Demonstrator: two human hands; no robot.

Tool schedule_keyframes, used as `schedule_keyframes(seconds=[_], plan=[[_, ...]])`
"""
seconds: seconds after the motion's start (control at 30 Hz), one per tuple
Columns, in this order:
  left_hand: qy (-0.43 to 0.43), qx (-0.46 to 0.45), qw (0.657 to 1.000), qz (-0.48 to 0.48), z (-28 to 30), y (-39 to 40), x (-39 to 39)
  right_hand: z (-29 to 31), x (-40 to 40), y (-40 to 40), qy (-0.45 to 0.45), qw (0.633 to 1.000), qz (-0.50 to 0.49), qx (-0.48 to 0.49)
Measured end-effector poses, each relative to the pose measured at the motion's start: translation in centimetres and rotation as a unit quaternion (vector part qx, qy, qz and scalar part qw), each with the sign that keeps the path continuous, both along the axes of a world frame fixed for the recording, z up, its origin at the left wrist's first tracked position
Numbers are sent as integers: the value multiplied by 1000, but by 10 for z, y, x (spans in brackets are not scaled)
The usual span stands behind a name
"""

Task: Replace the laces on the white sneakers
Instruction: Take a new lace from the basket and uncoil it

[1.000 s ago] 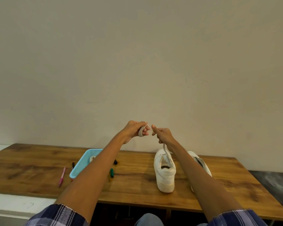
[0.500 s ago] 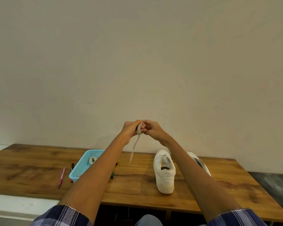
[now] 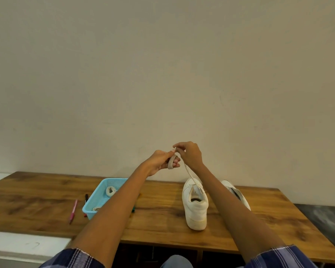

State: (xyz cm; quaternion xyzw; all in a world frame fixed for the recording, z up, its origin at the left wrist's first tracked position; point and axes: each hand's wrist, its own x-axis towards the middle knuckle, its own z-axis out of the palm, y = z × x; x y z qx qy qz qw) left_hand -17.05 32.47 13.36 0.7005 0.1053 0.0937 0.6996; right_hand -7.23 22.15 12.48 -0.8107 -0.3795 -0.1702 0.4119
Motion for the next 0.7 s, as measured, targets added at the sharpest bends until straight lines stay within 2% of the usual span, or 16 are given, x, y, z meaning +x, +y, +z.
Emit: schedule_keyframes(seconds=[0.23, 0.4, 0.5, 0.7], plan=[[-50, -29, 998, 38, 5, 4, 7, -12, 4, -1, 18, 998, 34, -40], [-134, -81, 980, 122, 6, 13, 14, -14, -2, 2, 76, 980, 157, -97], [-133, -21, 981, 142, 2, 20, 16, -9, -10, -1, 125, 966, 209, -88], [-128, 131, 975, 124, -8, 21, 15, 14, -24, -9, 229, 939, 257, 10]])
